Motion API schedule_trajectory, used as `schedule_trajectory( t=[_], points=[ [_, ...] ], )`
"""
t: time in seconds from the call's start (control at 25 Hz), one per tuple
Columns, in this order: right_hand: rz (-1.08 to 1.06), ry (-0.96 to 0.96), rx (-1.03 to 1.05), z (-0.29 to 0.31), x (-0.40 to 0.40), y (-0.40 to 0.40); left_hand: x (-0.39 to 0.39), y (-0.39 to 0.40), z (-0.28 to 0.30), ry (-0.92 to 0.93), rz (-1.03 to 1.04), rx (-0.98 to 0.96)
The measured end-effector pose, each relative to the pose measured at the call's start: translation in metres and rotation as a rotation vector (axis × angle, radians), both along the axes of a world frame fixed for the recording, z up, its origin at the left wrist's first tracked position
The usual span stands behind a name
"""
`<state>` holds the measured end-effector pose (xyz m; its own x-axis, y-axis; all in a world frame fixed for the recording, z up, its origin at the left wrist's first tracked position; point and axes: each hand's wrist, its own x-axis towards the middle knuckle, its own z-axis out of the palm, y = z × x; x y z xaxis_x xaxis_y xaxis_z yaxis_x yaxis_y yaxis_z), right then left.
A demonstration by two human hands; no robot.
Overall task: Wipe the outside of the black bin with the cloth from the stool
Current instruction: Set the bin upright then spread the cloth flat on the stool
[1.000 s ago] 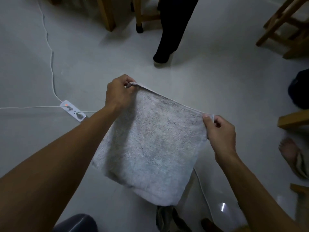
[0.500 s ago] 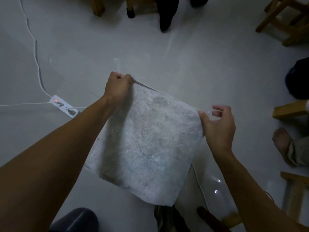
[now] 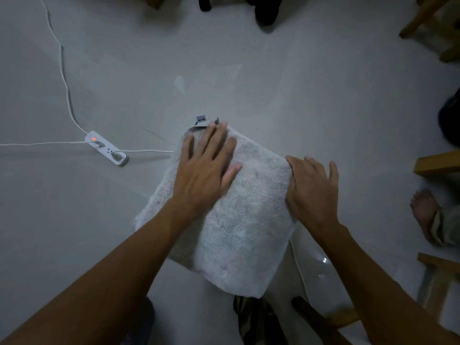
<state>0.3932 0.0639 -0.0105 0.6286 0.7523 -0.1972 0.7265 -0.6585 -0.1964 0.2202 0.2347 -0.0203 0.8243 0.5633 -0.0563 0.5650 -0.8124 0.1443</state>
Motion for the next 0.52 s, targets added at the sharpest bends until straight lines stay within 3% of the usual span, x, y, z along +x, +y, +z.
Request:
schedule_trajectory(
  t=[0.4, 0.52],
  points=[
    [0.014, 0.071, -0.127, 0.002, -0.007, 0.006, -0.001, -0.004, 0.008, 0.144, 0.033, -0.092],
    [0.032, -0.039, -0.173, 0.015, -0.016, 0.015, 0.000, -0.017, 0.020, 0.169, 0.105, -0.170]
  ],
)
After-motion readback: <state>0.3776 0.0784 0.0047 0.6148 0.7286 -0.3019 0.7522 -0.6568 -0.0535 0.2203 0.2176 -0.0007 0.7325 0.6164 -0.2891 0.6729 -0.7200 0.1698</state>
